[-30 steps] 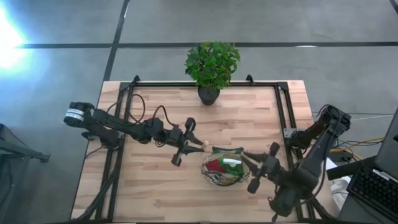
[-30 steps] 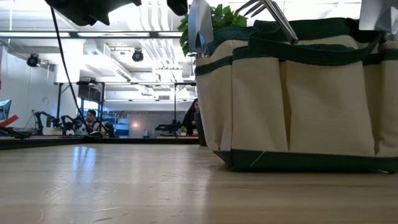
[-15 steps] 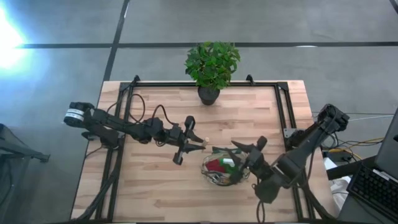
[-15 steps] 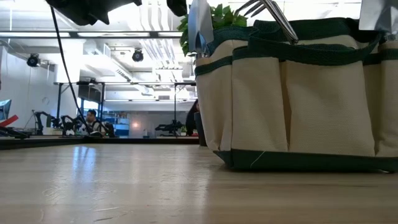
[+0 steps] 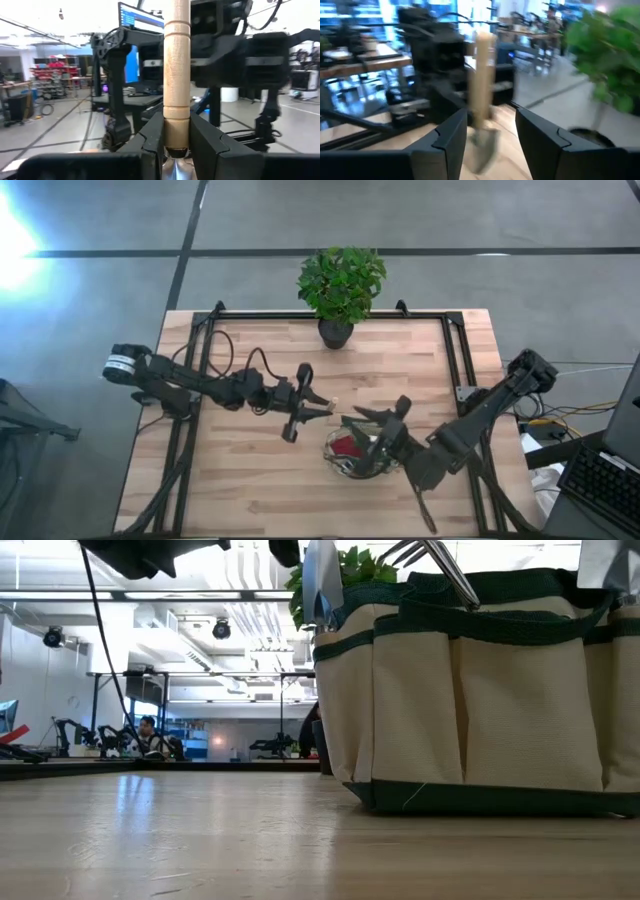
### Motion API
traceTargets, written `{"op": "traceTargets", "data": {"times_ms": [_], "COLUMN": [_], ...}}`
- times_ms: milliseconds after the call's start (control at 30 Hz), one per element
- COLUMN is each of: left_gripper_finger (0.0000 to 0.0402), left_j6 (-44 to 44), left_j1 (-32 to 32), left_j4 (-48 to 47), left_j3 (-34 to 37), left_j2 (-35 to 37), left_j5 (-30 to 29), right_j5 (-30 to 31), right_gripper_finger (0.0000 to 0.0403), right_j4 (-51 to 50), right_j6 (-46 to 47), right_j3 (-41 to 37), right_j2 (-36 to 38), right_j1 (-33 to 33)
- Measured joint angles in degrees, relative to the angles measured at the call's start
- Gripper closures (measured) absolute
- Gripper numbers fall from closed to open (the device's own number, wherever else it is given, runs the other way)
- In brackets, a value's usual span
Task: Pick & Place Garden tools in Gardening bag
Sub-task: Put the brown trowel into the green gardening bag
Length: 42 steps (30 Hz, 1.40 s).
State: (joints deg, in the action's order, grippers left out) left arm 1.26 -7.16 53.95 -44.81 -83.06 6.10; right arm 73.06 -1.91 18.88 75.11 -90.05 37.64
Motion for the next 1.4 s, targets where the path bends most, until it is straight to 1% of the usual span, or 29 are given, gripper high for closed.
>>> {"op": "traceTargets", "data": {"times_ms": [67,133,200,333,500,633,767,867,967,1100,1133,1400], "left_gripper_finger": [0.0336,0.0336,0.0336,0.0336,0.0336,0.0336,0.0336,0.0336,0.0336,0.0336,0.0336,0.0336], "left_j6": [0.4,0.3,0.3,0.3,0.3,0.3,0.2,0.2,0.2,0.4,0.5,0.5], "left_j1": [0.2,0.2,0.2,0.2,0.2,0.2,0.2,0.2,0.2,0.2,0.2,0.2], "left_j4": [-0.4,-0.3,-0.2,-0.5,-0.7,-1.1,-1.4,-1.5,-1.5,-1.6,-1.6,-1.7], "left_j3": [-0.5,-1.1,-1.3,-1.3,-1.1,-1.1,-1.1,-1.0,-1.0,-1.0,-1.0,-1.0], "left_j2": [0.0,0.0,0.0,0.0,0.0,0.0,0.0,0.0,0.0,0.0,0.0,0.0], "left_j5": [-0.1,1.3,2.5,2.9,2.9,3.1,3.3,3.4,3.4,3.3,3.3,3.3], "right_j5": [-1.8,-2.1,-2.3,-3.5,-11.4,-13.6,-14.0,-14.4,-14.6,-14.9,-15.1,-15.2], "right_gripper_finger": [0.0247,0.0252,0.0257,0.0264,0.0264,0.0257,0.0256,0.0270,0.0295,0.0345,0.0350,0.0350], "right_j4": [5.7,9.3,11.4,15.1,17.6,17.7,17.7,17.7,17.7,17.6,17.5,17.3], "right_j6": [-6.6,-11.4,-13.7,-17.3,-18.2,-18.4,-18.6,-18.6,-18.7,-18.3,-18.3,-18.7], "right_j3": [0.0,0.0,0.0,0.0,0.1,0.1,0.1,0.1,0.1,0.1,0.1,0.1], "right_j2": [-0.7,-1.0,-1.0,-0.9,-1.2,-1.2,-1.2,-1.2,-1.2,-1.2,-1.2,-1.1], "right_j1": [-0.4,-0.6,-0.7,-1.6,-4.6,-6.9,-7.8,-7.7,-7.6,-7.5,-7.6,-7.6]}}
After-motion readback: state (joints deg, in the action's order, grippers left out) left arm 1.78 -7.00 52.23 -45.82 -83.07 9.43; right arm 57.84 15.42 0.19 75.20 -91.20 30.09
